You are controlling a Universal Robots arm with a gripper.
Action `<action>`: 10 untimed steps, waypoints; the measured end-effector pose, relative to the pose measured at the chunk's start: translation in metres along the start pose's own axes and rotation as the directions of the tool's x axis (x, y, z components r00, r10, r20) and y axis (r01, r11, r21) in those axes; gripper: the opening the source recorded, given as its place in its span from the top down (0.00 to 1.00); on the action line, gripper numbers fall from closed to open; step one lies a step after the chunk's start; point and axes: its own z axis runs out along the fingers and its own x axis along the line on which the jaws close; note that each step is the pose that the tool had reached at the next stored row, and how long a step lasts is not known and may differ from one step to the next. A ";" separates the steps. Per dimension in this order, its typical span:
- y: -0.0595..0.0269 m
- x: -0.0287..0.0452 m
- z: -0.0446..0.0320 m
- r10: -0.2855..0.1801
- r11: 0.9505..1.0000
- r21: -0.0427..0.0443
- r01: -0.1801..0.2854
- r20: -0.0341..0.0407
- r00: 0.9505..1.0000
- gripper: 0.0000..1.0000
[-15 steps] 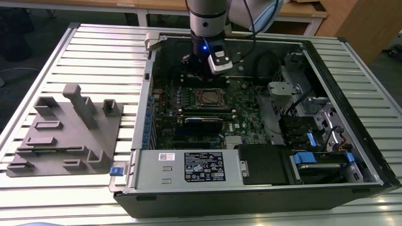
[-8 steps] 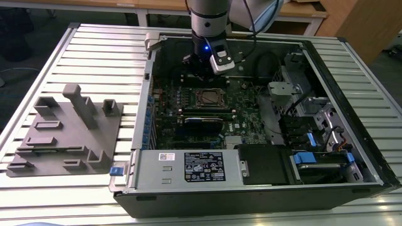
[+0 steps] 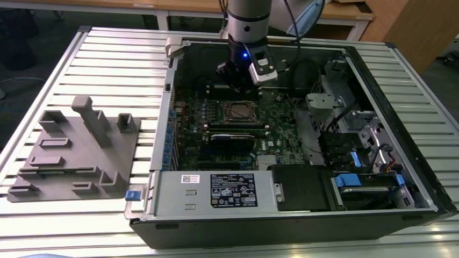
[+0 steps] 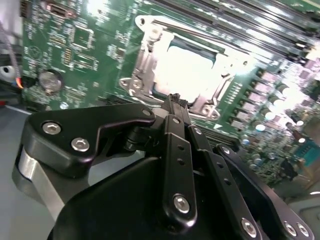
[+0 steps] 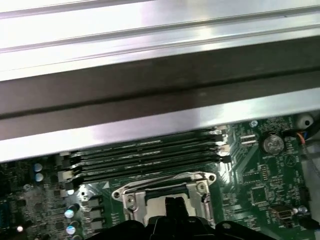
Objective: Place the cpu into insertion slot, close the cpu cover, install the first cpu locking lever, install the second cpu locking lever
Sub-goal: 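Install the first cpu locking lever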
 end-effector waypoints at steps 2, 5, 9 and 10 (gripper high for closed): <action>0.0002 -0.0014 0.0001 0.000 1.000 0.000 0.000 -0.001 1.000 0.89; 0.0003 -0.0015 -0.0013 0.000 1.000 0.000 0.000 -0.002 1.000 0.89; 0.0007 -0.0021 -0.0101 0.000 1.000 0.000 0.000 -0.002 1.000 0.89; 0.0007 -0.0022 -0.0118 0.000 1.000 0.000 0.000 -0.002 1.000 0.89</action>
